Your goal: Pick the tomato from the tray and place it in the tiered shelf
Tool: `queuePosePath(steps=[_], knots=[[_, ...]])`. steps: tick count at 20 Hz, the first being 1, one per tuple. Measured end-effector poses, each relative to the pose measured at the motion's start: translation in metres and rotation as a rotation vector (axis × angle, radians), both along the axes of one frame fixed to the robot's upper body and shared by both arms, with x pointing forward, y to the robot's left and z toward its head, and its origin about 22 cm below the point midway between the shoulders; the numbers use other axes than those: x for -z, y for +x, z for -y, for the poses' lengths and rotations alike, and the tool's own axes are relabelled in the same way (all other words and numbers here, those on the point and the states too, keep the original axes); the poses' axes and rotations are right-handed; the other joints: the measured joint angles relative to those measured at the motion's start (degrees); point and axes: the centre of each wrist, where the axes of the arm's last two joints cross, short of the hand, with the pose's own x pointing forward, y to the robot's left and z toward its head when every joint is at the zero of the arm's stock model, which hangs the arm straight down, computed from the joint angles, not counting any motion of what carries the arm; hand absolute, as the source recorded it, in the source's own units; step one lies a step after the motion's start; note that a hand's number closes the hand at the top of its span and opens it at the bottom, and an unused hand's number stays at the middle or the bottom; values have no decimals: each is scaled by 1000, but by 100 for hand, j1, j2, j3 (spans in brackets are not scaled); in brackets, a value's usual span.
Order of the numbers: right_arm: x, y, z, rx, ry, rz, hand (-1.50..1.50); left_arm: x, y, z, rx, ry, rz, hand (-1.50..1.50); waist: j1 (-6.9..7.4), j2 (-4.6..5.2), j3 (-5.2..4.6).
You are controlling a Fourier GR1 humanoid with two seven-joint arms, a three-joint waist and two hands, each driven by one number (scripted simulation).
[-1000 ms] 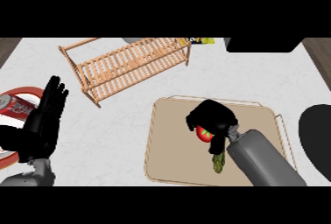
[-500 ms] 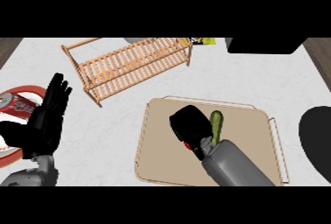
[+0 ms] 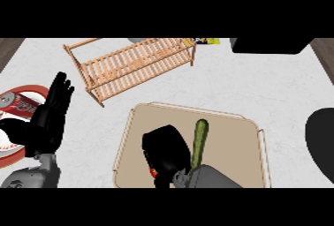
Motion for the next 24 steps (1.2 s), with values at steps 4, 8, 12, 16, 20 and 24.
queuePosePath(steps=[4, 8, 12, 16, 20, 24], knots=[[-38, -11, -4, 68, 221, 27, 150, 0, 2, -4, 2, 2, -2, 0, -11, -5, 8], [-85, -16, -6, 157, 385, 101, 150, -3, 4, -5, -6, 0, -1, 0, -29, -17, 9], [-129, -14, -9, 212, 456, 198, 150, -1, 0, -7, -11, -2, 0, 0, -50, -20, 9], [-157, -3, -9, 244, 478, 272, 150, 1, -3, -12, -20, -1, -2, 0, -82, -13, 8], [-174, 13, -9, 284, 489, 303, 150, -1, -4, -8, -18, -3, -3, 0, -89, -4, 10], [-179, 38, -9, 339, 497, 319, 150, 1, -5, -3, -16, -2, -3, 0, -84, 8, 12]])
